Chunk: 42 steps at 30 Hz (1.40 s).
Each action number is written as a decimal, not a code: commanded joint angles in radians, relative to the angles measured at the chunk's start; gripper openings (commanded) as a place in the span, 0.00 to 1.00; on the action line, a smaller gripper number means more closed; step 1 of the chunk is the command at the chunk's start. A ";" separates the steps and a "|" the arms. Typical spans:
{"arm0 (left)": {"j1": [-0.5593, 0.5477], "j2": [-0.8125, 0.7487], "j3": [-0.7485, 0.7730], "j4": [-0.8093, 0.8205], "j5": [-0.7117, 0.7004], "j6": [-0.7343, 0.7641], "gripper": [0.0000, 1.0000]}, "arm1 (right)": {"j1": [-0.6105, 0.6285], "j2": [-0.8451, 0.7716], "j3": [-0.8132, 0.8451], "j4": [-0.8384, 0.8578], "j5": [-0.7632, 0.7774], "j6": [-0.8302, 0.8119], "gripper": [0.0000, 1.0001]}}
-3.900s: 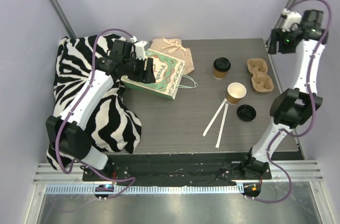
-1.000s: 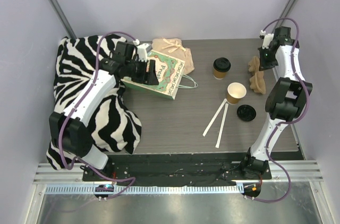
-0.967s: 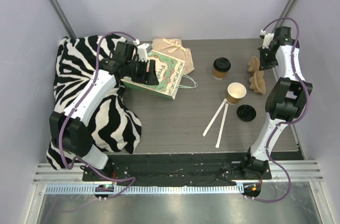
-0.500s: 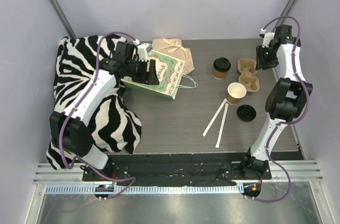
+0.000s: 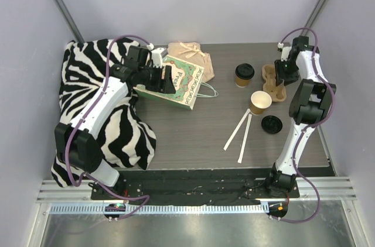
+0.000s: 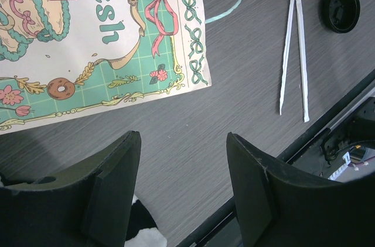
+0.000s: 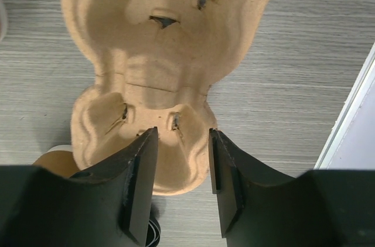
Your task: Pack the takeout coffee
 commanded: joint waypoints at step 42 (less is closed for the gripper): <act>0.170 -0.214 -0.076 0.008 0.274 0.067 0.68 | 0.308 -0.539 -0.047 -0.339 -0.595 -0.192 0.01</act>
